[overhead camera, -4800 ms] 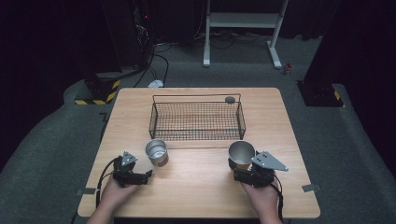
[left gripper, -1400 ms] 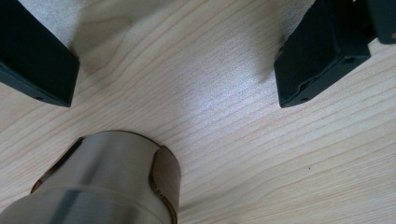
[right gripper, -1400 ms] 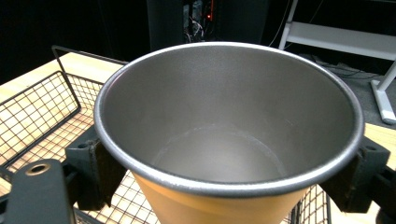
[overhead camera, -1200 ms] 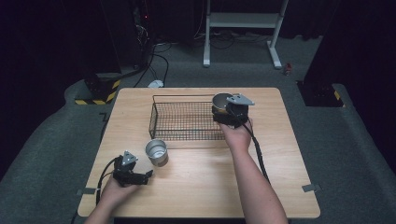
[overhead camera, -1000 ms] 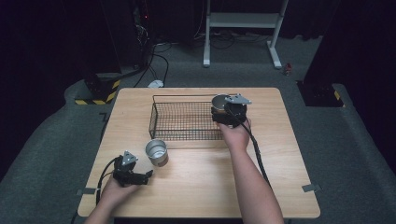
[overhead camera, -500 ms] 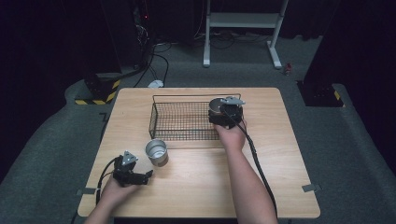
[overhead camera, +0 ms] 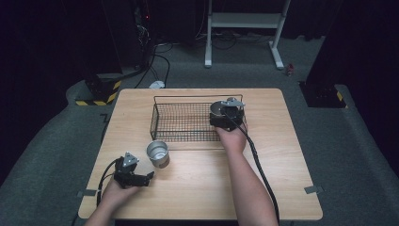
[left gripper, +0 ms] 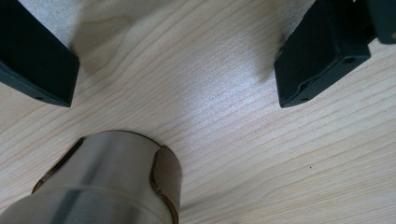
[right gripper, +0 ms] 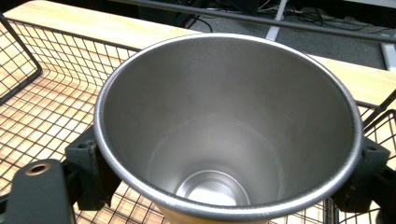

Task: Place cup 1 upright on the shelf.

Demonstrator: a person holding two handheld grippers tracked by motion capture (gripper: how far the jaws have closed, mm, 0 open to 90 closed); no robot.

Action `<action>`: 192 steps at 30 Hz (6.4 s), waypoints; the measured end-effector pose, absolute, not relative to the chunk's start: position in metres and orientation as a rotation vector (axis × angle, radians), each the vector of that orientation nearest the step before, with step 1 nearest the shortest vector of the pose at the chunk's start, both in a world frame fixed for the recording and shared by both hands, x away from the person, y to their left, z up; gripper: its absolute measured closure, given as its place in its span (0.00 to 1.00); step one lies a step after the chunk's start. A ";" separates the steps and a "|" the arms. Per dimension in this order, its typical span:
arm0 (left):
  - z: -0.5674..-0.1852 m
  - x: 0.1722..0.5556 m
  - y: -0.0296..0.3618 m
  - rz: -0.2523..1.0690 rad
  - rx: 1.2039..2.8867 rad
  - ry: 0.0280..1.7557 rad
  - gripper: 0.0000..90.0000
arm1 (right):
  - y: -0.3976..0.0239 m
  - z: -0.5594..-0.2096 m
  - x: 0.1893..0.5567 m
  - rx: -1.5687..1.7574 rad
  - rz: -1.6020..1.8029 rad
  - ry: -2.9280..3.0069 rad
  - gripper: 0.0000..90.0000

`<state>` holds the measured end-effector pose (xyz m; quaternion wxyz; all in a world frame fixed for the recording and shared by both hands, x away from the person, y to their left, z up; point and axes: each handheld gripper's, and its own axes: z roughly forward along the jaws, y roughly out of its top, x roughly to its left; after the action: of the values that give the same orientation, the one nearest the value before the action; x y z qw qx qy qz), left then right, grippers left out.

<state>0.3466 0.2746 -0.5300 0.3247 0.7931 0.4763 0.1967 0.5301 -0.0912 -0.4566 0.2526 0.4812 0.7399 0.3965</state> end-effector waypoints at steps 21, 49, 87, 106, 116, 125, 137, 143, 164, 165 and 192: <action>-0.530 0.347 0.275 0.515 2.080 1.248 0.00 | -0.086 -0.464 0.528 1.300 1.054 2.042 0.16; -0.530 0.347 0.275 0.514 2.081 1.248 0.00 | -0.095 -0.462 0.517 1.275 1.025 2.093 0.10; -0.530 0.347 0.274 0.515 2.079 1.251 0.00 | -0.121 -0.452 0.464 1.234 1.135 2.067 0.10; -0.530 0.347 0.274 0.513 2.077 1.253 0.00 | -0.136 -0.455 0.418 1.197 1.194 2.074 0.10; -0.530 0.347 0.274 0.513 2.076 1.253 0.00 | -0.150 -0.464 0.393 1.198 1.184 2.067 0.10; -0.530 0.347 0.274 0.515 2.076 1.254 0.00 | -0.162 -0.489 0.368 1.225 1.126 2.088 0.10; -0.530 0.347 0.274 0.515 2.076 1.255 0.00 | -0.168 -0.515 0.344 1.243 1.023 2.166 0.10; -0.530 0.347 0.274 0.515 2.079 1.262 0.00 | -0.168 -0.522 0.338 1.260 0.987 2.200 0.10; -0.526 0.347 0.277 0.507 2.082 1.263 0.00 | -0.166 -0.525 0.336 1.280 0.920 2.227 0.10; -0.525 0.346 0.276 0.504 2.075 1.263 0.00 | -0.165 -0.525 0.336 1.278 0.913 2.228 0.10; -0.504 0.336 0.258 0.553 2.014 1.091 0.03 | -0.165 -0.526 0.338 1.273 0.913 2.278 0.10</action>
<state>0.3355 0.2577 -0.5040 0.3823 0.7898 0.4278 0.2170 0.3382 -0.1647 -0.5255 0.1875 0.4523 0.8094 0.3243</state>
